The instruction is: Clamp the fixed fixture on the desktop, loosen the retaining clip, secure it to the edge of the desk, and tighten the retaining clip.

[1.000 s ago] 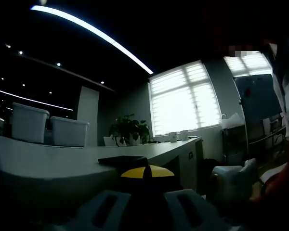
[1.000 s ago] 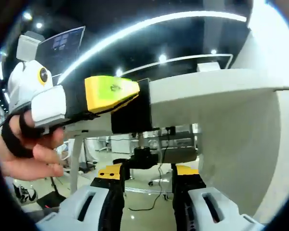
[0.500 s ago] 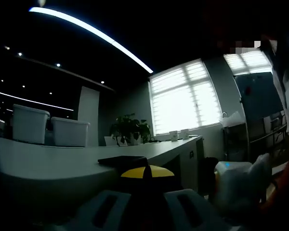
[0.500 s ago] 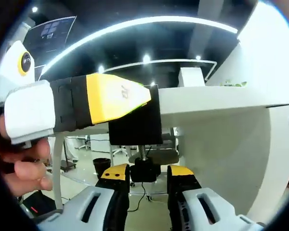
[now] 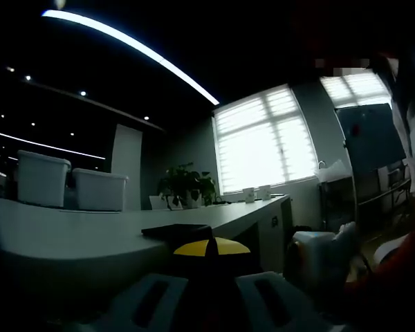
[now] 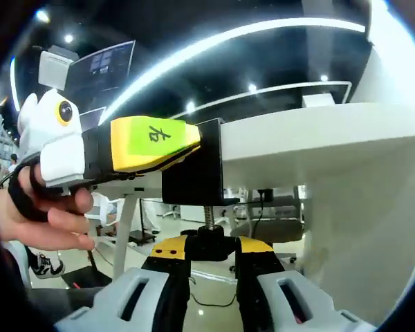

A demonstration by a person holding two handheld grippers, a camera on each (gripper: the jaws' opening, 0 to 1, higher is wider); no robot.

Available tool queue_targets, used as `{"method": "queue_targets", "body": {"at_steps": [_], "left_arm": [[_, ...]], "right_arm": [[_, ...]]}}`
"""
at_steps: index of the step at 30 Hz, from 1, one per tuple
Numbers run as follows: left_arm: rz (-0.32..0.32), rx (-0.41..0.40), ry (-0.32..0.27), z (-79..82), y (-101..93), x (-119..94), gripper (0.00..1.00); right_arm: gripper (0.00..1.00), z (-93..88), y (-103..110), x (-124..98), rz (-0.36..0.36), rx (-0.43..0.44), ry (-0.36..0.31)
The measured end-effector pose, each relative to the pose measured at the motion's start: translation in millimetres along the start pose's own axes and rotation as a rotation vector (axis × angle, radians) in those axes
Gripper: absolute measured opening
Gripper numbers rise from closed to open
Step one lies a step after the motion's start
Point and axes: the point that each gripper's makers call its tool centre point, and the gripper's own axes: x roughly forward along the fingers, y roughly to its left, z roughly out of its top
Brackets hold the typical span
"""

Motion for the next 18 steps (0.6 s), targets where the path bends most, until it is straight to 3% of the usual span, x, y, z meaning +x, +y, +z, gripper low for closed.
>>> {"method": "queue_targets", "body": {"at_steps": [3,8,13,18], "left_arm": [[0.003,-0.003,-0.001,-0.1,0.3,-0.4,0.01],[0.005,-0.002,-0.002,-0.3,0.3,-0.5,0.01],[0.005,-0.002,0.002,-0.5,0.4,-0.4,0.01],[0.002,0.004,0.006,-0.5,0.3,-0.5,0.01]], "right_arm": [[0.24,-0.5,1.4,1.7,0.122,0.032,0.006],[0.24,-0.6,2.0,2.7,0.221,0.042,0.029],[0.24,-0.7,5.2,1.6,0.245,0.048,0.033],[0.25,-1.7,6.1,-1.4,0.195,0.060,0.031]]}}
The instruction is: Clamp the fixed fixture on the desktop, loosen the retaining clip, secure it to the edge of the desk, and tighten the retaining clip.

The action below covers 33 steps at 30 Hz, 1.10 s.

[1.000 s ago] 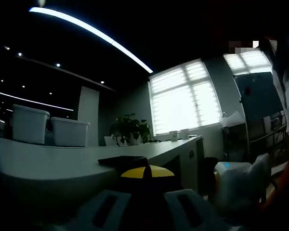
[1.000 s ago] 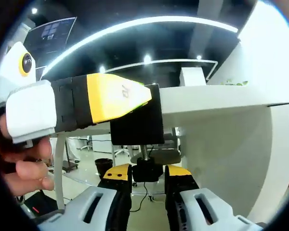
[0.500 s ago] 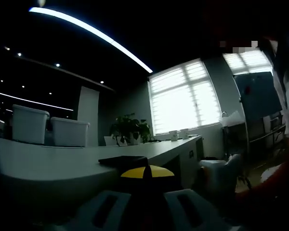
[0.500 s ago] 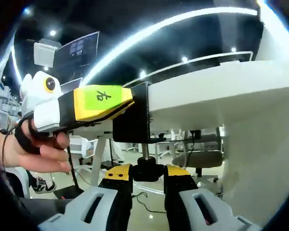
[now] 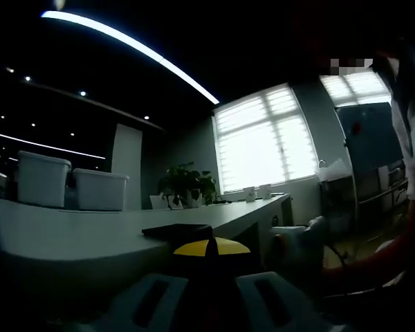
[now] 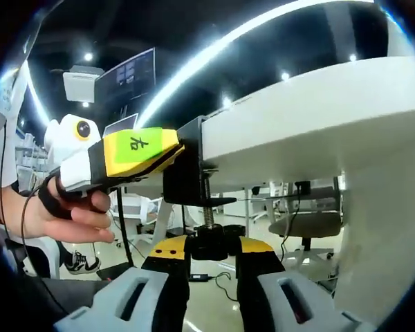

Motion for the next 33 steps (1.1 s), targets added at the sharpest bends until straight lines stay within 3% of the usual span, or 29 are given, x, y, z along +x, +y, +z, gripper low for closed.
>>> {"method": "queue_targets", "body": {"at_steps": [5,7,9,13,15,16,17,23,26,33], "left_arm": [[0.001,-0.003,-0.003,0.0,0.1,0,0.01],[0.002,-0.002,-0.003,0.0,0.1,0,0.01],[0.002,0.000,-0.003,0.1,0.1,0,0.01],[0.000,0.003,0.003,0.1,0.3,-1,0.01],[0.003,0.012,0.008,0.3,0.5,-1,0.01],[0.006,0.013,0.008,0.7,1.1,-2,0.01],[0.008,0.012,0.006,1.0,1.4,-2,0.01],[0.018,0.003,-0.004,1.1,2.7,-3,0.01],[0.018,0.004,-0.001,0.6,2.9,-4,0.01],[0.014,0.011,0.004,-0.2,2.9,-5,0.01]], "right_arm": [[0.33,-0.5,9,-3,-0.058,-0.018,-0.008],[0.33,-1.2,5,-3,-0.132,-0.061,0.002],[0.33,-1.5,-1,-2,-0.249,-0.114,0.024],[0.34,2.0,-2,3,-0.368,-0.088,0.017],[0.35,-4.4,-7,5,-0.425,-0.081,0.066],[0.35,-6.5,-6,6,-0.443,-0.079,0.090],[0.35,0.0,-2,10,-0.434,-0.071,0.051],[0.37,3.7,-4,16,-0.518,-0.068,0.049],[0.30,-2.7,-18,14,-0.591,-0.089,0.106],[0.28,-3.8,-17,17,-0.574,-0.063,0.086]]}}
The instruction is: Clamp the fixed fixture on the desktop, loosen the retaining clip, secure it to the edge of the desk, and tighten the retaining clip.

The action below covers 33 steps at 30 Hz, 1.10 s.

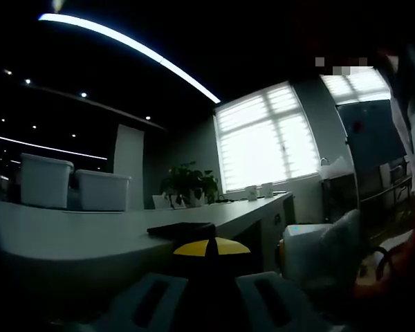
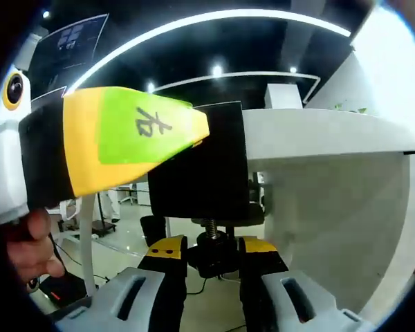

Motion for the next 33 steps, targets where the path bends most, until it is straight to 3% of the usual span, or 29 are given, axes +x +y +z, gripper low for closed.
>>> {"method": "queue_targets", "body": {"at_steps": [5,12,13,16,23,26,29,33], "left_arm": [[0.000,0.001,0.000,-0.1,-0.5,0,0.01],[-0.004,-0.002,-0.001,0.0,-0.6,-1,0.01],[-0.005,-0.003,-0.001,0.0,-0.5,-1,0.01],[-0.005,-0.003,-0.001,0.2,-0.6,-1,0.01],[-0.009,0.000,0.003,0.3,-0.4,-1,0.01],[-0.009,0.003,0.004,0.3,-0.4,-1,0.01],[-0.007,0.001,0.002,0.3,0.0,-1,0.01],[-0.008,-0.003,-0.004,0.3,0.3,-1,0.01]], "right_arm": [[0.28,0.3,3,1,0.079,0.015,-0.027],[0.27,1.6,14,-4,0.462,-0.026,-0.046],[0.27,0.3,15,-6,0.515,-0.064,-0.044],[0.27,-0.1,18,-9,0.584,-0.116,-0.050],[0.27,-0.6,19,-11,0.616,-0.093,-0.062],[0.28,-4.2,19,-13,0.591,-0.025,-0.033],[0.31,-11.2,17,-15,0.539,-0.094,-0.013],[0.40,-14.3,19,-19,0.473,-0.105,-0.016]]}}
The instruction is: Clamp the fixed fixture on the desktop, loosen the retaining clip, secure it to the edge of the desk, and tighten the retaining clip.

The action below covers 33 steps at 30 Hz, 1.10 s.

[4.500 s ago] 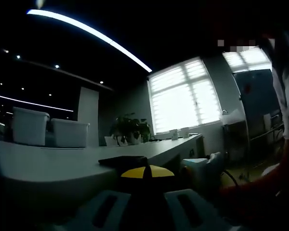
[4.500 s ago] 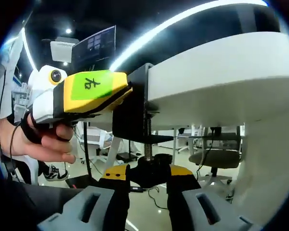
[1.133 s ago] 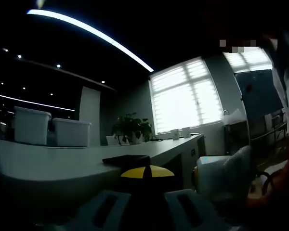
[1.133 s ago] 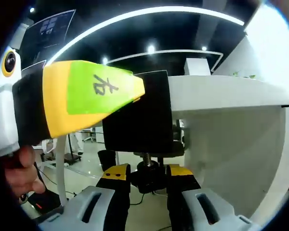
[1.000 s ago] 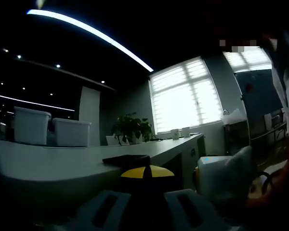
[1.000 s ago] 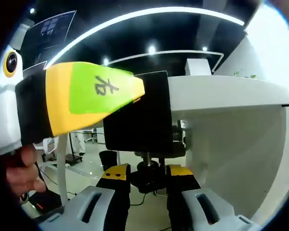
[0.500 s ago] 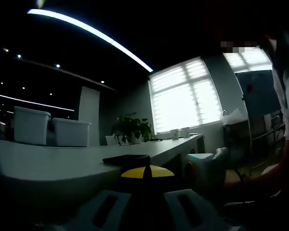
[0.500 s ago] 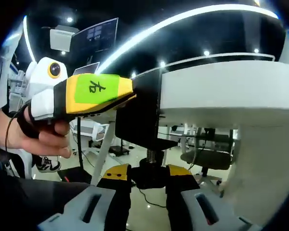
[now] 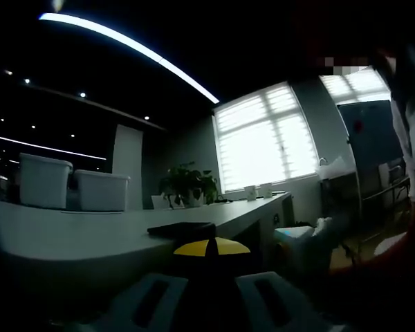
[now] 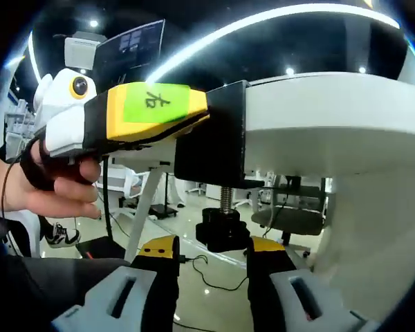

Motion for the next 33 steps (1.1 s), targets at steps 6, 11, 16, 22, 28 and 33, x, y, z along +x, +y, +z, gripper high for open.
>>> {"method": "queue_targets", "body": {"at_steps": [6,11,16,22,28,33], "left_arm": [[-0.002,-0.001,-0.001,-0.2,-0.1,0,0.01],[0.002,0.002,-0.004,0.0,-0.1,0,0.01],[0.006,-0.006,-0.012,0.1,0.4,-1,0.01],[0.013,-0.007,-0.016,0.1,0.5,-1,0.01],[0.012,-0.005,-0.016,0.0,0.5,0,0.01],[0.006,-0.003,-0.015,0.0,0.6,0,0.01]], "right_arm": [[0.42,9.5,-11,-7,-0.228,0.078,-0.044],[0.42,10.1,-26,-13,-0.395,0.047,-0.007],[0.42,10.8,-26,-11,-0.469,0.039,0.001],[0.39,12.9,-26,-6,-0.545,0.058,0.005],[0.27,15.2,-24,-1,-0.549,0.052,0.006],[0.27,16.3,-23,-1,-0.466,0.056,-0.028]]}}
